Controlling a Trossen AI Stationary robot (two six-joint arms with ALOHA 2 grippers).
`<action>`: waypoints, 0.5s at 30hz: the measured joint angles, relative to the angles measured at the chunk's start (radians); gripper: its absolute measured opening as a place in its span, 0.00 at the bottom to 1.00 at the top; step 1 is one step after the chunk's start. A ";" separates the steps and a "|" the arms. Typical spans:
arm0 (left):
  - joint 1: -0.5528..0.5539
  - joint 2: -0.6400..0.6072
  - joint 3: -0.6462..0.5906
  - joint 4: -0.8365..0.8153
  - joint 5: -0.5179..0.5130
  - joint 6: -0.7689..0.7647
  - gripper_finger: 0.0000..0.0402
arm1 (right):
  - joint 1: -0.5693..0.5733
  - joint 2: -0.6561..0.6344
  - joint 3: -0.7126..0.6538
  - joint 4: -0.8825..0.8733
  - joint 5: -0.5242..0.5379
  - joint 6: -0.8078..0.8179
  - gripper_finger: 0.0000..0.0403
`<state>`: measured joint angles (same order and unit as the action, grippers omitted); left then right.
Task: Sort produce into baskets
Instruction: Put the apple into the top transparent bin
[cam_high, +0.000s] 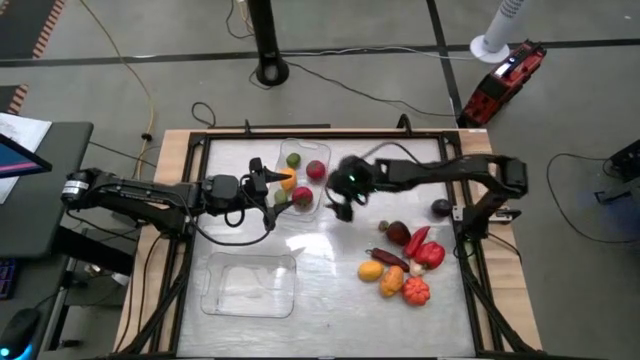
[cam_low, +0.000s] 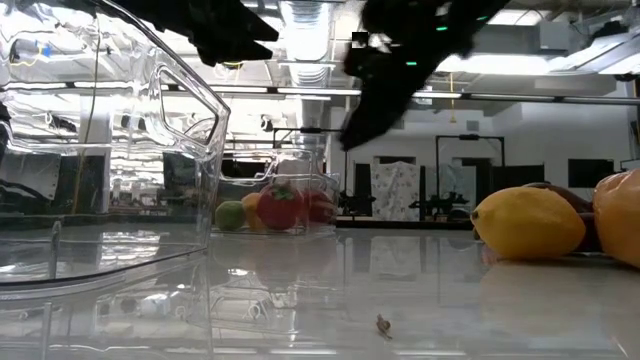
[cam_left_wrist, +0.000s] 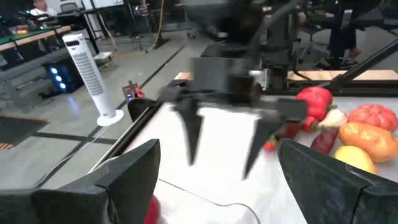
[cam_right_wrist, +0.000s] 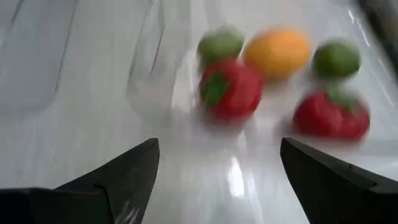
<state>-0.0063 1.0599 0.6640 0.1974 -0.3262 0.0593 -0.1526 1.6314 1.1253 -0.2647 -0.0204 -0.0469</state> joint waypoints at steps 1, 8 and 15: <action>0.000 0.000 0.000 -0.001 0.000 0.000 0.78 | 0.021 -0.031 -0.036 -0.017 0.012 0.017 0.89; 0.000 0.000 0.000 -0.006 -0.001 -0.016 0.78 | 0.191 -0.249 -0.261 -0.168 0.139 0.201 0.87; 0.000 0.000 0.000 0.000 -0.049 -0.002 0.78 | 0.333 -0.395 -0.430 -0.222 0.307 0.408 0.87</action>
<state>-0.0059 1.0599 0.6640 0.1974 -0.3756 0.0576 0.1806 1.2362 0.6955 -0.4868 0.2862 0.3612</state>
